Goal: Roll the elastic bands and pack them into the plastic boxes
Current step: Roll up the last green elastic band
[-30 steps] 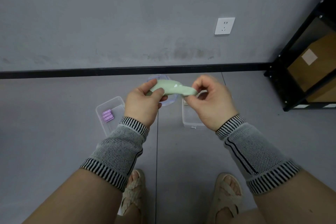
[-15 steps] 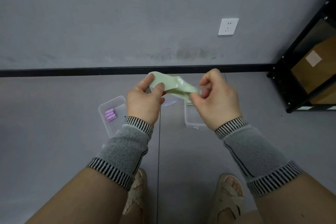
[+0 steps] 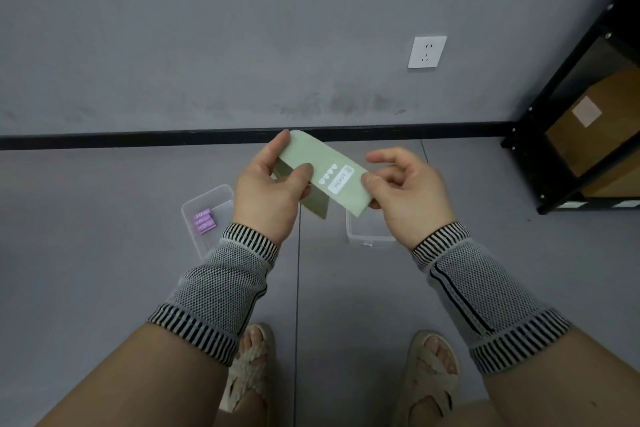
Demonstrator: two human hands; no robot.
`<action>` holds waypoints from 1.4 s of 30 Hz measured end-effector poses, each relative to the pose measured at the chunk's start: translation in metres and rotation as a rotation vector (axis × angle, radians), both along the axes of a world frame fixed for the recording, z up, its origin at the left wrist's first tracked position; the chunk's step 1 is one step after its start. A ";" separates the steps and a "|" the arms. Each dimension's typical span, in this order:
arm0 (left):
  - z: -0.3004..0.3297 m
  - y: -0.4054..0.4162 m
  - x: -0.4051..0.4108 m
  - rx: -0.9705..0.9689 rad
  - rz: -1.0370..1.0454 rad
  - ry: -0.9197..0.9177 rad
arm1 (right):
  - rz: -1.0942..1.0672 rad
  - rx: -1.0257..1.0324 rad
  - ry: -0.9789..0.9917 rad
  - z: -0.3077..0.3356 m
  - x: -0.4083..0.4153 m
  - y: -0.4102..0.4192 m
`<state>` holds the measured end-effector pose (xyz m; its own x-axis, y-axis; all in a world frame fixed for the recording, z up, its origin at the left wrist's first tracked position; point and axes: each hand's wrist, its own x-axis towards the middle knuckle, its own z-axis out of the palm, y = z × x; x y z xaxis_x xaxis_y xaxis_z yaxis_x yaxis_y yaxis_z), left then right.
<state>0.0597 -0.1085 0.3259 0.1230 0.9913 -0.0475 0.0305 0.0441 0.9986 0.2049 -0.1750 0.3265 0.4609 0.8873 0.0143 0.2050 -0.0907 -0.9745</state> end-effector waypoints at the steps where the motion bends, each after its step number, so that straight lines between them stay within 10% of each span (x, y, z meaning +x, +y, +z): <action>1: -0.001 0.000 0.000 -0.007 -0.030 0.013 | -0.012 0.009 0.028 0.001 0.001 0.000; 5: -0.005 0.000 0.000 -0.170 -0.166 0.257 | -0.042 0.042 0.258 0.005 -0.002 0.001; 8: -0.004 -0.001 0.000 0.117 -0.133 0.580 | -0.057 0.060 0.469 0.008 -0.007 0.003; 16: -0.007 -0.014 0.005 0.634 -0.321 0.404 | -0.106 0.055 0.744 0.018 -0.007 0.001; 26: -0.001 -0.013 0.010 0.093 -0.257 0.093 | -0.009 0.065 0.065 0.010 -0.007 0.001; 42: -0.003 -0.008 0.007 -0.070 -0.288 -0.007 | 0.025 0.036 0.063 0.004 -0.008 0.005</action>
<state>0.0666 -0.1167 0.3224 0.3991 0.9100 -0.1126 0.0446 0.1034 0.9936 0.1965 -0.1697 0.3309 0.4399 0.8979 0.0179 0.1452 -0.0514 -0.9881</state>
